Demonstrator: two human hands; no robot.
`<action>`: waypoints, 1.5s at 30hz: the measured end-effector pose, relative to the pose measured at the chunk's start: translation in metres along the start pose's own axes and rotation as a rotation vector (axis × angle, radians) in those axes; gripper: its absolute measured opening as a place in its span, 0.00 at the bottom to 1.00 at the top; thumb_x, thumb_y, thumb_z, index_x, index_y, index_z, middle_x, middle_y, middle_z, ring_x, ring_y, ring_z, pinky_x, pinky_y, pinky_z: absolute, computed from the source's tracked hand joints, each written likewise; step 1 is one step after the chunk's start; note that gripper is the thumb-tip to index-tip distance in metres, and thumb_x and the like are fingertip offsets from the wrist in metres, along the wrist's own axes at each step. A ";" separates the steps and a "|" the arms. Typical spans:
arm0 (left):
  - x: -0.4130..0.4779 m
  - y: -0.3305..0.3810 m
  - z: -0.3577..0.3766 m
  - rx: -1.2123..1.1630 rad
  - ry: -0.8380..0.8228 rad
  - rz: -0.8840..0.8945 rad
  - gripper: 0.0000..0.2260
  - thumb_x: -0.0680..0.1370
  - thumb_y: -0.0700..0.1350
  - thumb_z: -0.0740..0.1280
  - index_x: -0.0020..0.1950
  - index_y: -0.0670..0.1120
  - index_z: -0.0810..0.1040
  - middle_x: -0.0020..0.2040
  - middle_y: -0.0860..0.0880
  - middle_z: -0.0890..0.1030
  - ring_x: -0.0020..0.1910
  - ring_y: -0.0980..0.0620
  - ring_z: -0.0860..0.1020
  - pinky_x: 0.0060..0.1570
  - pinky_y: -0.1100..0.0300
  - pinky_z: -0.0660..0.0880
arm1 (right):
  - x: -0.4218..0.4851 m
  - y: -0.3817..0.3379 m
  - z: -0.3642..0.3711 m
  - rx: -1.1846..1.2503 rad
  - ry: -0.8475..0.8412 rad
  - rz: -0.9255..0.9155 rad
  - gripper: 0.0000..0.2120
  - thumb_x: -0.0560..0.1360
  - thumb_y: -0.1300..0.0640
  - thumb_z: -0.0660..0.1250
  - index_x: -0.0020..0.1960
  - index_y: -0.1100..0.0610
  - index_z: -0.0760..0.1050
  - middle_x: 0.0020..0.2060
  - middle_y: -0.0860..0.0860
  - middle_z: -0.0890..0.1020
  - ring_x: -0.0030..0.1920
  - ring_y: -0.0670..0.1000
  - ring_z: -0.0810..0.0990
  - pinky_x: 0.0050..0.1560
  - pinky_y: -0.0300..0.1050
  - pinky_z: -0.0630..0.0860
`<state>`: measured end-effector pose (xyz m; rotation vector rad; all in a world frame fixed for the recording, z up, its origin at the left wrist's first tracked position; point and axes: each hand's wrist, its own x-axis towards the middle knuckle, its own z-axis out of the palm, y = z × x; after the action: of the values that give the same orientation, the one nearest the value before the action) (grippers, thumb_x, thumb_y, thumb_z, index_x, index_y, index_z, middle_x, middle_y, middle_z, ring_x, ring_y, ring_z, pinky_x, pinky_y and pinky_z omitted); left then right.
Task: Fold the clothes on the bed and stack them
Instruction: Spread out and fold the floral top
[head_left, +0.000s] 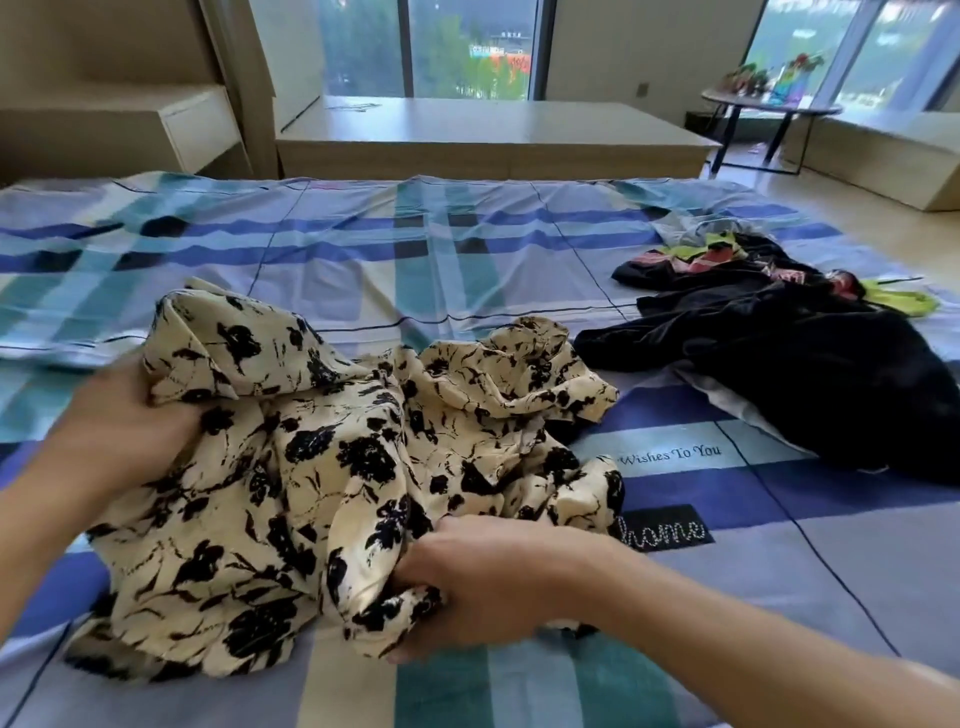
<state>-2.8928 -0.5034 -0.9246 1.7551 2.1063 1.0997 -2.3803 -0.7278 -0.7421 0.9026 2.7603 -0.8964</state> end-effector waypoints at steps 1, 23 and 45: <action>-0.054 0.091 -0.034 -0.044 -0.066 -0.011 0.25 0.68 0.74 0.66 0.64 0.73 0.70 0.63 0.56 0.81 0.44 0.48 0.85 0.46 0.48 0.81 | -0.001 0.001 -0.003 0.007 -0.026 0.020 0.17 0.78 0.48 0.69 0.59 0.59 0.78 0.45 0.50 0.83 0.38 0.50 0.80 0.40 0.41 0.78; -0.260 0.374 -0.002 0.233 -0.782 0.668 0.21 0.79 0.39 0.66 0.67 0.60 0.75 0.66 0.65 0.75 0.64 0.67 0.71 0.72 0.65 0.65 | -0.035 0.185 -0.050 -0.087 0.526 0.592 0.17 0.73 0.63 0.69 0.59 0.49 0.80 0.49 0.51 0.82 0.51 0.54 0.79 0.47 0.38 0.73; -0.232 0.398 -0.083 -0.186 -0.560 0.469 0.21 0.67 0.53 0.67 0.60 0.59 0.75 0.58 0.65 0.78 0.60 0.65 0.75 0.56 0.70 0.70 | -0.084 0.123 -0.089 1.018 0.809 0.168 0.12 0.68 0.47 0.70 0.38 0.56 0.86 0.38 0.54 0.87 0.36 0.50 0.86 0.39 0.41 0.82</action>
<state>-2.5678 -0.7383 -0.6833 2.1926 1.2670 0.7326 -2.2340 -0.6403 -0.7089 1.9431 2.5375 -2.4127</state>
